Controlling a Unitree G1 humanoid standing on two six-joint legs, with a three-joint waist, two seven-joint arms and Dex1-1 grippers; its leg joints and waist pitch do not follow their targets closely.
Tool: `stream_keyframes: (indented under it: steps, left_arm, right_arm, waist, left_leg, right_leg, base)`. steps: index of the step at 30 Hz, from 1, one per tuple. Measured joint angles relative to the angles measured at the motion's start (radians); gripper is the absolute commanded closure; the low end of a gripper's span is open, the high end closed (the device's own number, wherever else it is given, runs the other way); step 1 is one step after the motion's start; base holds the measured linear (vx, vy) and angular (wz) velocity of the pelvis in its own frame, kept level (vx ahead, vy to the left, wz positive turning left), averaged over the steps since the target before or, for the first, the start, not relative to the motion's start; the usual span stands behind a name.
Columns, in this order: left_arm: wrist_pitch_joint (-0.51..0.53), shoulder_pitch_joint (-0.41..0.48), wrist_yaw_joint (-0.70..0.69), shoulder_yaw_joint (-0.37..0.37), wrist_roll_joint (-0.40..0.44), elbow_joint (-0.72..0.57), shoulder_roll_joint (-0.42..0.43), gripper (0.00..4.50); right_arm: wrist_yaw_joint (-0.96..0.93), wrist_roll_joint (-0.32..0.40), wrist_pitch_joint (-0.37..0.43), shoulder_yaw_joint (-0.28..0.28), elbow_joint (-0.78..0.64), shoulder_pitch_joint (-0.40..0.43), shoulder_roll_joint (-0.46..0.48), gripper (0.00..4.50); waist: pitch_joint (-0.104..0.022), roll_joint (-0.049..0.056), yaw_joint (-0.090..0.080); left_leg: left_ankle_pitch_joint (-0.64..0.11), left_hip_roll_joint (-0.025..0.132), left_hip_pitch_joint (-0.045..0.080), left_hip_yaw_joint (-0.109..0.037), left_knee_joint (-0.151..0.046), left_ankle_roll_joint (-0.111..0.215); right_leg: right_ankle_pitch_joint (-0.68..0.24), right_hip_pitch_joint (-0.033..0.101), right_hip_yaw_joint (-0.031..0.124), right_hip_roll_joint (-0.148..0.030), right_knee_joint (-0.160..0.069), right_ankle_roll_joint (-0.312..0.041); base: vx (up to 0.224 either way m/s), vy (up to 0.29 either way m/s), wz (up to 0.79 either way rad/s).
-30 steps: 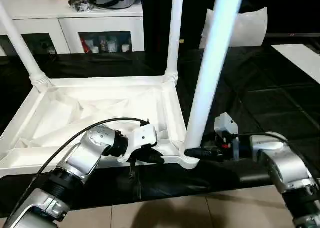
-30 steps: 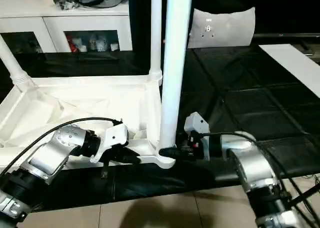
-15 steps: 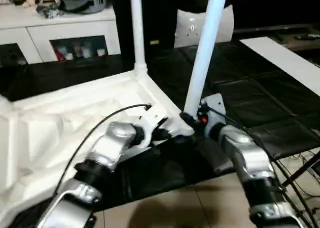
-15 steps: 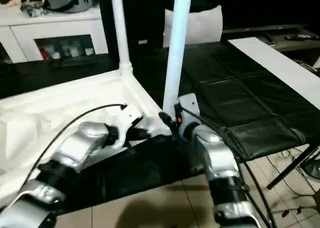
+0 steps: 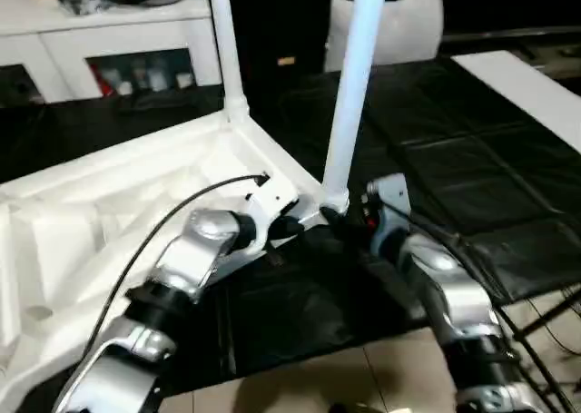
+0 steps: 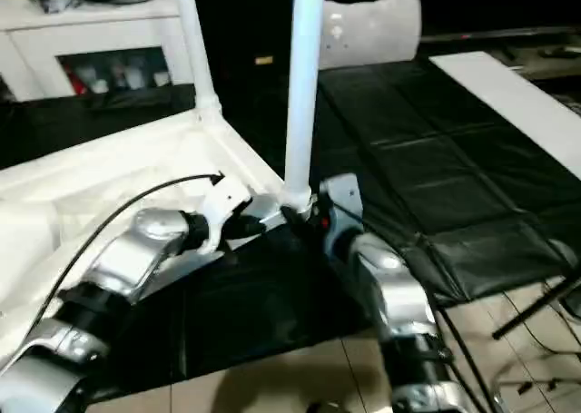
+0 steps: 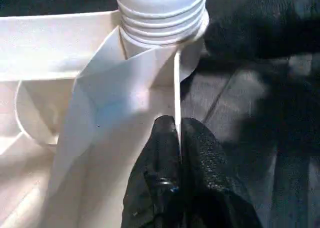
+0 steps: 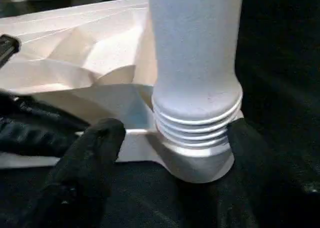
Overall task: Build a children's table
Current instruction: Rotate leg to tighten
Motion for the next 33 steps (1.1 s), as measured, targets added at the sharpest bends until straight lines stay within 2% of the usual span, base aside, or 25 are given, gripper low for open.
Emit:
stream_keyframes:
  steps: [2,4,6,9,14,16,20,23,29,30,33]
  left_arm:
    - [-0.031,0.02,-0.038,-0.009,-0.001,-0.019,0.034,4.5]
    - [-0.089,0.058,-0.119,-0.032,-0.019,-0.048,0.081,4.5]
    - [-0.134,0.085,-0.193,-0.045,-0.038,-0.063,0.123,4.5]
    - [-0.151,0.091,-0.246,-0.054,-0.036,-0.065,0.161,4.5]
    - [-0.192,0.108,-0.337,-0.078,-0.04,-0.094,0.198,4.5]
    - [-0.214,0.117,-0.38,-0.089,-0.047,-0.105,0.218,4.5]
    - [-0.25,0.116,-0.415,-0.105,-0.048,-0.106,0.229,4.5]
    - [-0.273,0.116,-0.434,-0.115,-0.049,-0.106,0.23,4.5]
    - [-0.276,0.116,-0.437,-0.116,-0.048,-0.107,0.23,4.5]
    - [-0.276,0.116,-0.437,-0.117,-0.048,-0.107,0.23,4.5]
    - [-0.276,0.116,-0.444,-0.117,-0.048,-0.109,0.232,4.5]
  right_arm:
    - [0.072,0.01,-0.018,0.015,-0.011,0.011,-0.058,0.47]
    - [0.205,0.025,-0.049,0.033,-0.026,0.02,-0.149,0.41]
    - [0.307,0.035,-0.067,0.024,-0.026,0.021,-0.23,0.21]
    - [0.38,0.048,-0.077,0.02,-0.026,0.012,-0.251,0.09]
    - [0.517,0.07,-0.084,0.061,-0.026,0.004,-0.315,0.09]
    - [0.566,0.069,-0.114,0.08,-0.025,0.001,-0.351,0.09]
    - [0.637,0.059,-0.139,0.123,-0.022,-0.004,-0.366,0.09]
    - [0.667,0.048,-0.165,0.137,-0.009,-0.006,-0.367,0.09]
    - [0.694,0.048,-0.176,0.161,-0.005,-0.006,-0.368,0.09]
    - [0.695,0.048,-0.177,0.165,-0.001,-0.006,-0.366,0.34]
    - [0.698,0.049,-0.185,0.165,0.022,-0.011,-0.36,0.42]
  waist:
    - [0.0,0.0,0.007]
    - [0.0,0.0,0.017]
    - [0.0,-0.001,0.031]
    - [0.001,-0.001,0.037]
    - [0.001,-0.002,0.04]
    - [0.0,-0.004,0.044]
    - [-0.001,-0.004,0.057]
    - [-0.001,-0.005,0.064]
    - [-0.001,-0.009,0.064]
    - [-0.001,-0.009,0.064]
    - [-0.001,-0.009,0.063]
  left_leg:
    - [0.0,0.0,0.003,0.001,0.0,0.0]
    - [0.001,0.001,0.006,0.002,0.0,-0.001]
    - [0.0,0.001,0.01,0.003,0.0,-0.003]
    - [-0.002,0.0,0.021,0.004,0.0,-0.007]
    - [-0.002,0.0,0.021,0.004,0.001,-0.008]
    - [-0.002,-0.001,0.021,0.004,0.001,-0.008]
    - [-0.002,-0.001,0.021,0.006,0.001,-0.008]
    - [-0.002,-0.002,0.022,0.014,0.0,-0.007]
    - [-0.001,-0.001,0.023,0.019,-0.001,-0.005]
    - [-0.001,-0.001,0.023,0.019,-0.001,-0.006]
    - [-0.002,-0.001,0.023,0.02,-0.001,-0.007]
  right_leg:
    - [0.0,0.002,0.0,0.001,0.0,0.0]
    - [-0.002,0.004,0.002,0.001,0.0,0.005]
    - [-0.002,0.008,0.003,0.001,0.0,0.005]
    - [-0.002,0.018,0.003,0.001,-0.001,0.005]
    - [-0.001,0.023,0.003,0.0,-0.007,0.007]
    - [0.0,0.023,0.006,0.0,-0.007,0.009]
    - [0.0,0.022,0.012,0.001,-0.004,0.01]
    - [-0.001,0.019,0.024,0.002,-0.001,0.013]
    - [-0.001,0.018,0.028,0.002,-0.001,0.013]
    - [-0.001,0.018,0.028,0.002,-0.001,0.013]
    - [-0.001,0.018,0.028,0.002,-0.001,0.013]
  base:
    - [0.0,0.0,0.0]
    - [0.0,0.0,0.0]
    - [0.0,0.0,0.0]
    - [0.0,0.0,0.0]
    - [0.0,0.0,0.0]
    - [0.0,0.0,0.0]
    - [0.0,0.0,0.0]
    - [0.0,0.0,0.0]
    - [0.0,0.0,0.0]
    - [0.0,0.0,0.0]
    - [0.0,0.0,0.0]
